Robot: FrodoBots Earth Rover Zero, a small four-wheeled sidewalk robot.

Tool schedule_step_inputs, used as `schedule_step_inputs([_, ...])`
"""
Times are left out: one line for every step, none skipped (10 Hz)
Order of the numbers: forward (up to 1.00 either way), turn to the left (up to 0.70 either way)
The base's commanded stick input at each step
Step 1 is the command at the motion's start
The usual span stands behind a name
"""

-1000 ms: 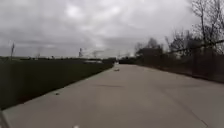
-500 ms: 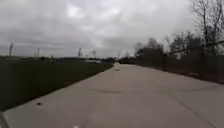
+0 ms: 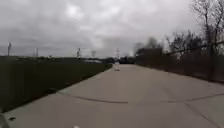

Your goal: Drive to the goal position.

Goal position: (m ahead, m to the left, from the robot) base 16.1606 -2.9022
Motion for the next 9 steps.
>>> schedule_step_inputs([1.0, 0.0])
schedule_step_inputs([1.0, 0.0])
schedule_step_inputs([1.0, 0.0])
schedule_step_inputs([1.0, 0.0])
schedule_step_inputs([1.0, 0.0])
schedule_step_inputs([1.0, 0.0])
schedule_step_inputs([1.0, 0.0])
schedule_step_inputs([1.0, 0.0])
schedule_step_inputs([1.0, 0.0])
